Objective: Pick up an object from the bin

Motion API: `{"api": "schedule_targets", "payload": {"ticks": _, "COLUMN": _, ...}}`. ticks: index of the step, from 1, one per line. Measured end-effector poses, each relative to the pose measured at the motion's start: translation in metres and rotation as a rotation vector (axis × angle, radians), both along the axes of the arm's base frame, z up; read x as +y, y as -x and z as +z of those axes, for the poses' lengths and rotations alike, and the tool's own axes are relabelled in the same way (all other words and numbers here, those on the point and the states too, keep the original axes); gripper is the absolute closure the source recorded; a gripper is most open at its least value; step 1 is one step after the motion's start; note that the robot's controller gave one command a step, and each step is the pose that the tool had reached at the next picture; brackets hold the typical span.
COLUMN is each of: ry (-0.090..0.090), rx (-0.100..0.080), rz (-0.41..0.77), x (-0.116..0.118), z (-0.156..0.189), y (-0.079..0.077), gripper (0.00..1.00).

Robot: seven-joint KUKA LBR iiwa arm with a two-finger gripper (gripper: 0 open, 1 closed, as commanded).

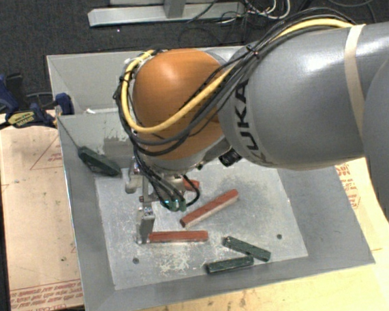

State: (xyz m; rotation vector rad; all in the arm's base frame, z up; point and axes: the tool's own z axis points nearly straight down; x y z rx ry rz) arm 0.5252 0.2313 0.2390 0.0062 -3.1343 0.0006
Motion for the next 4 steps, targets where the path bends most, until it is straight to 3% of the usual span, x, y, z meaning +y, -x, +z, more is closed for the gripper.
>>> {"api": "schedule_targets", "payload": {"ticks": 1, "ry": -0.001, "rx": -0.007, "rz": -0.004, "x": -0.001, "z": 0.004, "y": -0.002, "gripper": 0.0}}
{"api": "schedule_targets", "payload": {"ticks": 2, "ry": -0.003, "rx": -0.011, "rz": 0.039, "x": -0.029, "z": -0.064, "y": 0.007, "gripper": 0.0}}
{"api": "schedule_targets", "payload": {"ticks": 3, "ry": 0.0, "rx": -0.003, "rz": 0.016, "x": -0.074, "z": -0.081, "y": 0.035, "gripper": 0.0}}
{"api": "schedule_targets", "payload": {"ticks": 4, "ry": -0.002, "rx": -0.008, "rz": 0.031, "x": -0.086, "z": -0.079, "y": 0.017, "gripper": 0.0}}
